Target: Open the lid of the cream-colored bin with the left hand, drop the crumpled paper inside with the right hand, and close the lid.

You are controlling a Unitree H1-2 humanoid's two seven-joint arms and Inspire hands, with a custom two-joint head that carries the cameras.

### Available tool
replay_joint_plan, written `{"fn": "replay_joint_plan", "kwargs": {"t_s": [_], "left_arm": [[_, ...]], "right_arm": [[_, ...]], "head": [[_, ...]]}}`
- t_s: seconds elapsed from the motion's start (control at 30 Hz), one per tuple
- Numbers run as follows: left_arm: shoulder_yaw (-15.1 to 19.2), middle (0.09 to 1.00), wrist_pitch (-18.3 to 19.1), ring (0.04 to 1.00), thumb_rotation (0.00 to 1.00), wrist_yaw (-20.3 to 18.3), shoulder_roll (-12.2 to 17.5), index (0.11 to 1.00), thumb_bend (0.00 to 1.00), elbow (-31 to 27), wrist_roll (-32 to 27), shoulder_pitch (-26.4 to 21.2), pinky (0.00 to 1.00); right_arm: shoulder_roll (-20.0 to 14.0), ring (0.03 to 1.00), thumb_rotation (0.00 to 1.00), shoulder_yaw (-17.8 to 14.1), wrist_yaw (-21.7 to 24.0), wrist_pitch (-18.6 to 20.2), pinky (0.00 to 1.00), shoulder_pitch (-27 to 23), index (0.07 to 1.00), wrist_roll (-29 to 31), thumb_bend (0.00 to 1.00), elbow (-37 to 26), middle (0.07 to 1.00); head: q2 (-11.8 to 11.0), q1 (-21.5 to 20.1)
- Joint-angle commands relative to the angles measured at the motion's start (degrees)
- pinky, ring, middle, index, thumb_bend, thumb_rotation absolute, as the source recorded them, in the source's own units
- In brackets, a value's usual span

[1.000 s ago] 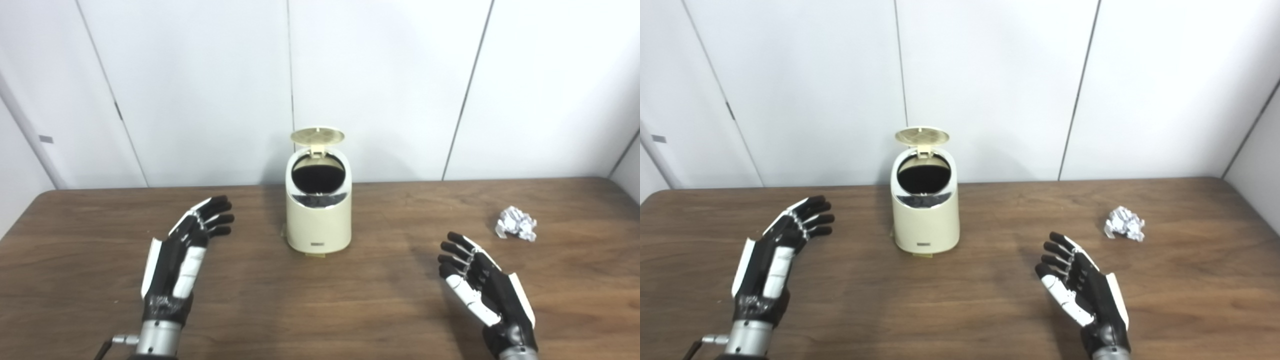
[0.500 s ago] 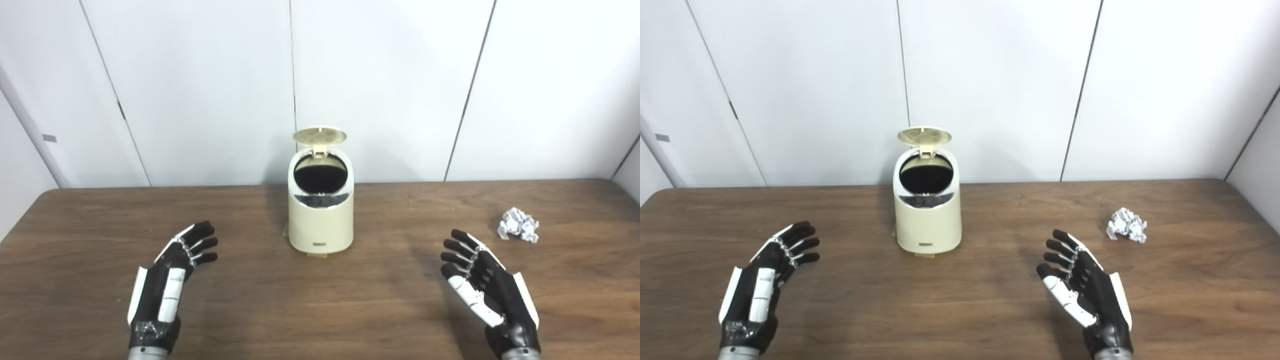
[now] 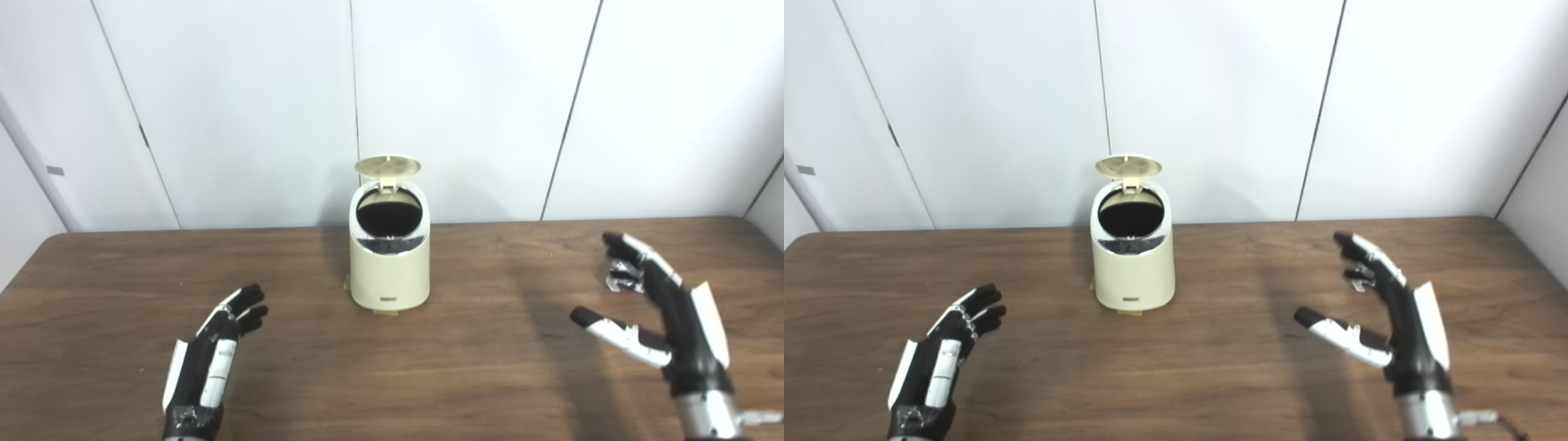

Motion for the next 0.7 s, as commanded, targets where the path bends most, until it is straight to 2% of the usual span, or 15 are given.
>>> {"fn": "replay_joint_plan", "kwargs": {"t_s": [0.0,0.1,0.27,0.37,0.5,0.67], "left_arm": [[-0.12,0.846,-2.07,0.809,0.90,0.30,0.07,0.867,0.69,-0.84,0.74,-0.65,0.84],[-0.27,0.848,-2.18,0.814,0.90,0.37,0.11,0.868,0.69,-0.82,1.25,-0.53,0.85],[-0.23,0.850,-2.62,0.816,0.90,0.35,0.20,0.869,0.69,-0.43,1.82,-0.34,0.86],[-0.15,0.847,-2.69,0.808,0.90,0.42,0.18,0.863,0.69,-0.39,1.98,-0.27,0.85],[-0.08,0.854,-3.02,0.827,0.91,0.50,0.29,0.867,0.69,-0.06,2.32,-0.34,0.88],[0.09,0.844,-3.70,0.824,0.92,0.98,0.27,0.859,0.69,0.63,3.02,-0.55,0.87]], "right_arm": [[-2.22,0.838,0.49,-0.90,0.70,2.01,0.71,-2.85,0.813,-2.97,0.95,-2.59,0.852],[-5.13,0.855,0.46,-1.93,2.00,4.43,0.75,-5.16,0.827,-4.92,0.96,-1.99,0.863],[-10.20,0.843,0.42,-2.80,5.07,10.08,0.72,-9.15,0.834,-7.68,1.00,0.18,0.870],[-13.74,0.820,0.37,-1.44,7.37,13.68,0.66,-11.28,0.831,-12.44,1.00,1.62,0.836],[-17.86,0.707,0.35,1.12,10.53,17.32,0.54,-14.00,0.811,-19.25,1.00,3.92,0.768],[-21.47,0.703,0.32,4.03,13.30,18.50,0.52,-16.33,0.785,-23.93,1.00,7.68,0.742]], "head": [[0.20,-0.02],[0.33,-0.08],[0.14,-0.65],[-0.13,-1.16],[-0.36,-1.71],[-0.65,-2.37]]}}
